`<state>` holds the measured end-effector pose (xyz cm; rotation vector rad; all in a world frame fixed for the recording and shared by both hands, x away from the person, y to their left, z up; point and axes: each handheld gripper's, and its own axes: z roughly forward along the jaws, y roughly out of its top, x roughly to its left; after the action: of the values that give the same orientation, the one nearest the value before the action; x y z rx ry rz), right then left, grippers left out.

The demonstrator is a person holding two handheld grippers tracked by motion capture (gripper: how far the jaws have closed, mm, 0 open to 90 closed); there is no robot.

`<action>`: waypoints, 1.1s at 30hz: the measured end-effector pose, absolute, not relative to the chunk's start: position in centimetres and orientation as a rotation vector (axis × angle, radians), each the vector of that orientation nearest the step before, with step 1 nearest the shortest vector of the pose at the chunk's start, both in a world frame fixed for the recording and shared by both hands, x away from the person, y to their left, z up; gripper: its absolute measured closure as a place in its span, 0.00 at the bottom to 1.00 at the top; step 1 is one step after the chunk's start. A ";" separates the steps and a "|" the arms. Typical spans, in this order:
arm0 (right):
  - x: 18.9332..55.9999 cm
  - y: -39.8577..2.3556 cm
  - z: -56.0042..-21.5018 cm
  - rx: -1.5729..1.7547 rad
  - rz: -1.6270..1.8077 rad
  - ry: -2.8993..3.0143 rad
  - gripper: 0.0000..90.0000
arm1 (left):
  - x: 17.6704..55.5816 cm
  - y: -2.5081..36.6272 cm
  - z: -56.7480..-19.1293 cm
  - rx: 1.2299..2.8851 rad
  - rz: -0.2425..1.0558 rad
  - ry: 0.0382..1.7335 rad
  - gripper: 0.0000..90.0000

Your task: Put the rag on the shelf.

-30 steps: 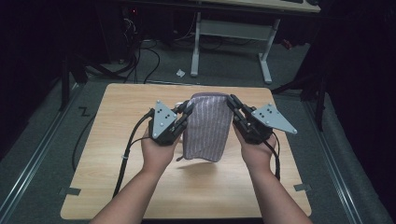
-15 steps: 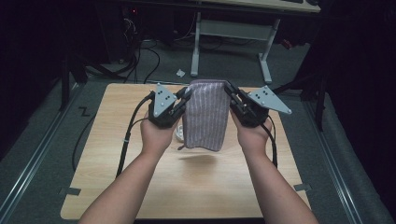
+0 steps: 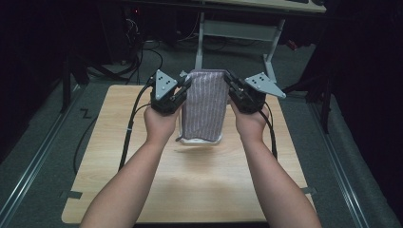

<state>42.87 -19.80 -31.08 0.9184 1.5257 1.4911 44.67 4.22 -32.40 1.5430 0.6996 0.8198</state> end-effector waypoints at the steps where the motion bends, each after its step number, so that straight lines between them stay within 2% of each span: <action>1: 43.3 -19.9 -31.0 0.922 1.487 1.527 0.94 | 44.8 4.2 -32.2 1.548 0.846 0.681 0.89; 14: 48.1 -19.5 -30.2 0.957 1.401 1.547 0.94 | 49.6 3.7 -31.4 1.581 0.811 0.766 0.89; 22: 51.2 -19.3 -30.9 0.990 1.315 1.604 0.94 | 51.7 3.0 -32.2 1.654 0.860 0.820 0.88; 28: 53.0 -19.5 -32.2 1.046 1.308 1.679 0.90 | 53.0 2.9 -33.3 1.702 0.829 0.883 0.87; 29: 53.1 -19.5 -32.3 1.046 1.305 1.689 0.87 | 53.3 2.9 -33.6 1.707 0.813 0.906 0.86; 30: 53.3 -19.4 -32.6 1.043 1.281 1.704 0.81 | 53.4 2.9 -33.7 1.707 0.794 0.922 0.80; 33: 53.3 -19.5 -33.0 1.023 1.261 1.702 0.74 | 53.6 3.0 -34.0 1.697 0.748 0.943 0.66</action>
<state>53.31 -19.48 -33.01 1.0233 1.7024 1.2606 53.58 3.04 -33.95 1.6966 0.9435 0.7477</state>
